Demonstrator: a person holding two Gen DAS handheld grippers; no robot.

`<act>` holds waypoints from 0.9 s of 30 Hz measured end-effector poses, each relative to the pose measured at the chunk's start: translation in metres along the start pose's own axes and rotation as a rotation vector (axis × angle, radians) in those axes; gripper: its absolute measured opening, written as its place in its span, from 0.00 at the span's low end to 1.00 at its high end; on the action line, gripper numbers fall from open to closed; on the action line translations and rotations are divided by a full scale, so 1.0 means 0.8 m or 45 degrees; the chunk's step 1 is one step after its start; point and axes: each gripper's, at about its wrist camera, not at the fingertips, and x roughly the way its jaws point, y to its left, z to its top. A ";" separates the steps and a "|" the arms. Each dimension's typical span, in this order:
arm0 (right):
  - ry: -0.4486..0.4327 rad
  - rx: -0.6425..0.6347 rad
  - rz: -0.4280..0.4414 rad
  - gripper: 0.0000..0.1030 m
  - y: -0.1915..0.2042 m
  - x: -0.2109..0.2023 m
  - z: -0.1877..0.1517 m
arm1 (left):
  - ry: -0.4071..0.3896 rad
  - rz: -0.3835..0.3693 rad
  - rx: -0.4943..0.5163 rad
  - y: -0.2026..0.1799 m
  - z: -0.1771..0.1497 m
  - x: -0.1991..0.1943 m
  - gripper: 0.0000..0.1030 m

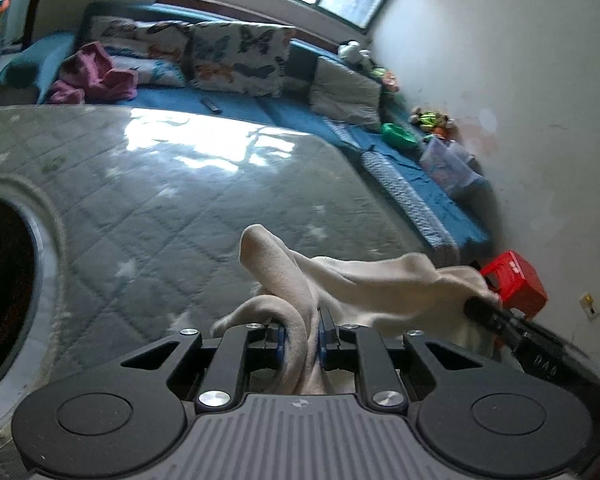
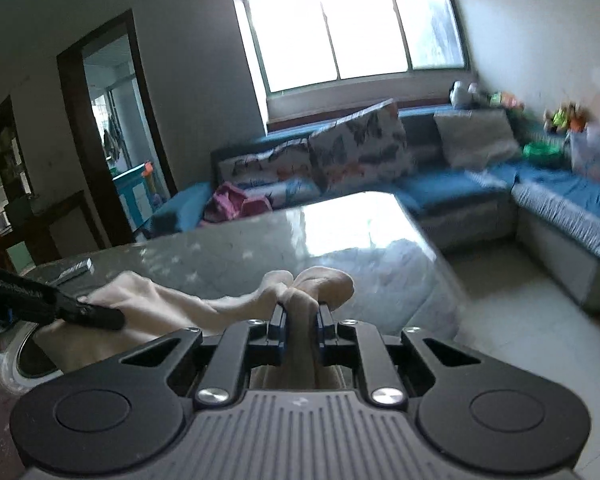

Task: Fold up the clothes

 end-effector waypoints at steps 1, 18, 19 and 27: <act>-0.010 -0.012 -0.015 0.12 0.000 -0.006 0.006 | -0.005 -0.011 0.011 -0.007 0.002 0.000 0.16; 0.003 -0.154 -0.212 0.12 -0.031 0.007 0.078 | 0.001 -0.079 0.026 -0.069 0.039 0.052 0.16; 0.019 -0.158 -0.219 0.12 -0.034 0.013 0.076 | 0.019 -0.078 0.020 -0.068 0.037 0.059 0.16; 0.168 -0.180 -0.318 0.25 -0.050 0.067 0.026 | 0.162 0.072 0.008 -0.037 0.010 0.106 0.23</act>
